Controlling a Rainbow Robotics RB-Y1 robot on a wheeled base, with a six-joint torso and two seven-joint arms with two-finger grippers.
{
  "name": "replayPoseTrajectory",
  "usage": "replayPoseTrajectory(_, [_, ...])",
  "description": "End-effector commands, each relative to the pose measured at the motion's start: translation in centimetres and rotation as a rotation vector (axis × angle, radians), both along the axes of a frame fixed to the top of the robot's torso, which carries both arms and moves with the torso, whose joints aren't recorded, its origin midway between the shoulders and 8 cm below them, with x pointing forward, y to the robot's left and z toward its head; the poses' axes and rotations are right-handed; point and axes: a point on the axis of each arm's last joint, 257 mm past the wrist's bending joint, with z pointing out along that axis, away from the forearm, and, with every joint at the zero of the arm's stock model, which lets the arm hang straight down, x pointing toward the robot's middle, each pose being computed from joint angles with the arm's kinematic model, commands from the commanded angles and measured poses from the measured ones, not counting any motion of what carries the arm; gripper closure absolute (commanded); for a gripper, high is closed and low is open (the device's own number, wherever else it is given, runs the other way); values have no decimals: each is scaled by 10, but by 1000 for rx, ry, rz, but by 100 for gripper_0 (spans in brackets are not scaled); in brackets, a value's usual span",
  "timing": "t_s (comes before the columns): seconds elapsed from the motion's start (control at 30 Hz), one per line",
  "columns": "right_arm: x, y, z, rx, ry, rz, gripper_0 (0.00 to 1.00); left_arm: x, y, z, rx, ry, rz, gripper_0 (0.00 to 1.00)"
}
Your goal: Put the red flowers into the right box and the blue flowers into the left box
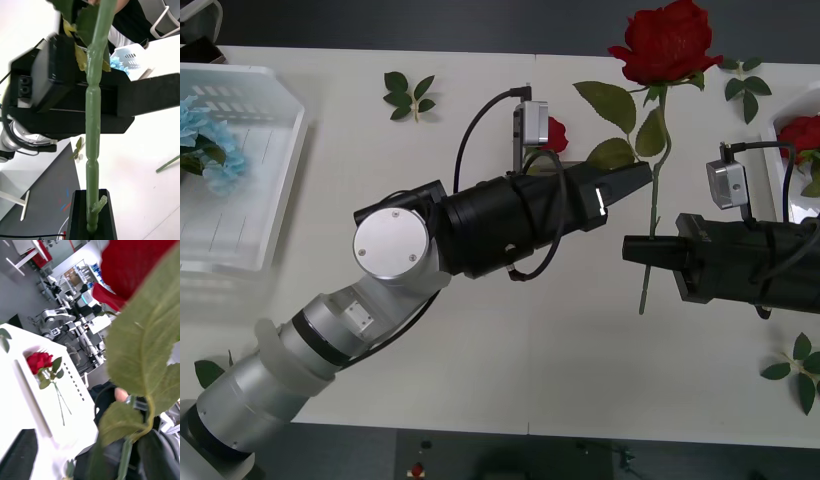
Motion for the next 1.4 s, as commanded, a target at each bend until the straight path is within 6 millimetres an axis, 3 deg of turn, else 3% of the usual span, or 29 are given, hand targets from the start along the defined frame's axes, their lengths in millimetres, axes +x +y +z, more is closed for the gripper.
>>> replayPoseTrajectory(0.03, [1,3,11,4,-41,10,100,3,30,12,44,-64,-3,20])
replayPoseTrajectory(0.17, [17,-9,16,-11,-37,-27,100,11,59,12,100,-83,-21,20])
replayPoseTrajectory(0.37, [60,-61,20,-115,-35,-124,100,38,117,5,191,-77,-23,20])
replayPoseTrajectory(0.5, [93,-114,23,-216,-39,-224,100,61,147,-3,259,-64,-19,20])
replayPoseTrajectory(0.53, [104,-138,23,-267,-23,-269,100,71,156,-7,294,-67,-11,21])
replayPoseTrajectory(0.57, [109,-147,23,-287,-17,-288,100,75,159,-8,310,-68,-5,20])
replayPoseTrajectory(0.63, [122,-185,22,-359,8,-364,100,90,165,-14,368,-79,17,20])
replayPoseTrajectory(0.8, [140,-277,19,-525,74,-548,100,123,169,-29,473,-87,77,20])
replayPoseTrajectory(1.0, [136,-368,9,-703,161,-734,100,158,162,-46,608,-116,153,20])
replayPoseTrajectory(1.27, [129,-443,-10,-828,262,-937,100,181,151,-80,792,-170,232,20])
replayPoseTrajectory(1.4, [127,-458,-12,-834,313,-1006,100,178,146,-105,916,-209,224,20])
